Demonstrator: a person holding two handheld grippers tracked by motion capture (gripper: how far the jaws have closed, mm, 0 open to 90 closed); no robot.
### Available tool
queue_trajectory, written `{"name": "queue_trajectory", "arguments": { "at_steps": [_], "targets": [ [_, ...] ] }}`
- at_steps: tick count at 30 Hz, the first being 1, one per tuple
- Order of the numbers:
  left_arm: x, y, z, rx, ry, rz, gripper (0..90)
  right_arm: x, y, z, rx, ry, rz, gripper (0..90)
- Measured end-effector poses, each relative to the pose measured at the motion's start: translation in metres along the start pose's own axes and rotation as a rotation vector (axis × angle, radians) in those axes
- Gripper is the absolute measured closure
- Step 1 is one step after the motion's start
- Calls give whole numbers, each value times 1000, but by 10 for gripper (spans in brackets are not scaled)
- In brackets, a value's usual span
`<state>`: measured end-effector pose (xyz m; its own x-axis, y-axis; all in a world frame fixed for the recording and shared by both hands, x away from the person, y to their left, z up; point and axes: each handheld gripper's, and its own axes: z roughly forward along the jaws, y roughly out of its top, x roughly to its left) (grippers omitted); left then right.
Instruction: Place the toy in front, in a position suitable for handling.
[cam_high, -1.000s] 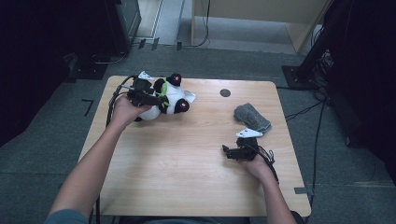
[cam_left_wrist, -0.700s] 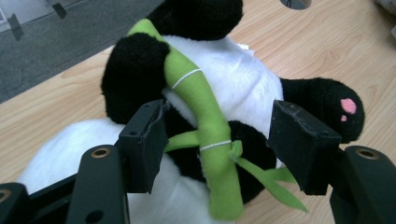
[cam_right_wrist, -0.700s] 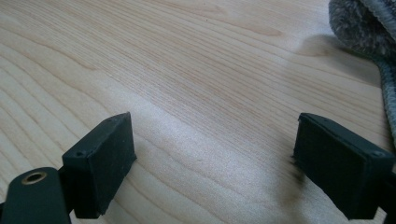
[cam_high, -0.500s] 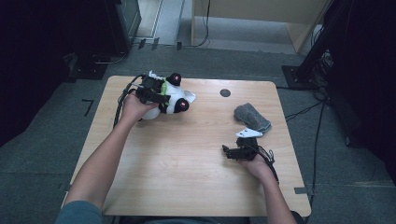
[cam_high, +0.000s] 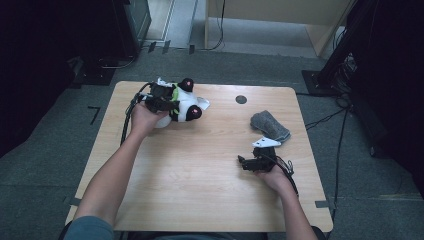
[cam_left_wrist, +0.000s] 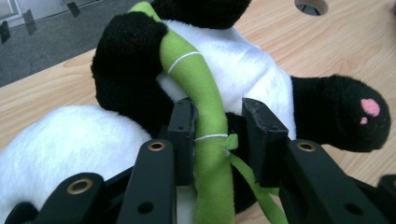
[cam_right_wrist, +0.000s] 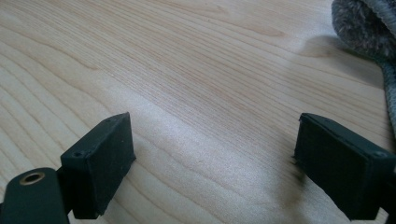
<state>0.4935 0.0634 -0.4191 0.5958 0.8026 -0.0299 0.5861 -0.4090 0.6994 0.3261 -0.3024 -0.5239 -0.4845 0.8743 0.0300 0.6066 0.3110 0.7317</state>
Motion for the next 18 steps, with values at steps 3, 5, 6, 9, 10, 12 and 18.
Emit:
{"name": "queue_trajectory", "arguments": {
  "at_steps": [3, 5, 6, 9, 10, 12, 18],
  "targets": [
    [-2, 2, -7, 13, -10, 4, 684, 0, 0, 0, 2, 2, -4, 102],
    [-4, 3, -14, 18, -41, -17, 685, 0, 0, 1, 1, 4, -10, 100],
    [-6, 3, -18, 16, -47, -11, 685, 0, 0, 1, 2, 4, -9, 100],
    [-12, 2, -31, -5, -71, -31, 685, 0, 0, 1, 2, 4, -9, 100],
    [-15, 2, -35, -9, -75, -29, 684, 0, 0, 1, 3, 4, -8, 100],
    [-23, -1, -43, -10, -82, -20, 684, 0, 0, 0, 3, 3, -10, 100],
    [-47, -16, -61, -1, -127, -19, 683, 1, 0, 0, 3, -4, 1, 98]
  ]
}}
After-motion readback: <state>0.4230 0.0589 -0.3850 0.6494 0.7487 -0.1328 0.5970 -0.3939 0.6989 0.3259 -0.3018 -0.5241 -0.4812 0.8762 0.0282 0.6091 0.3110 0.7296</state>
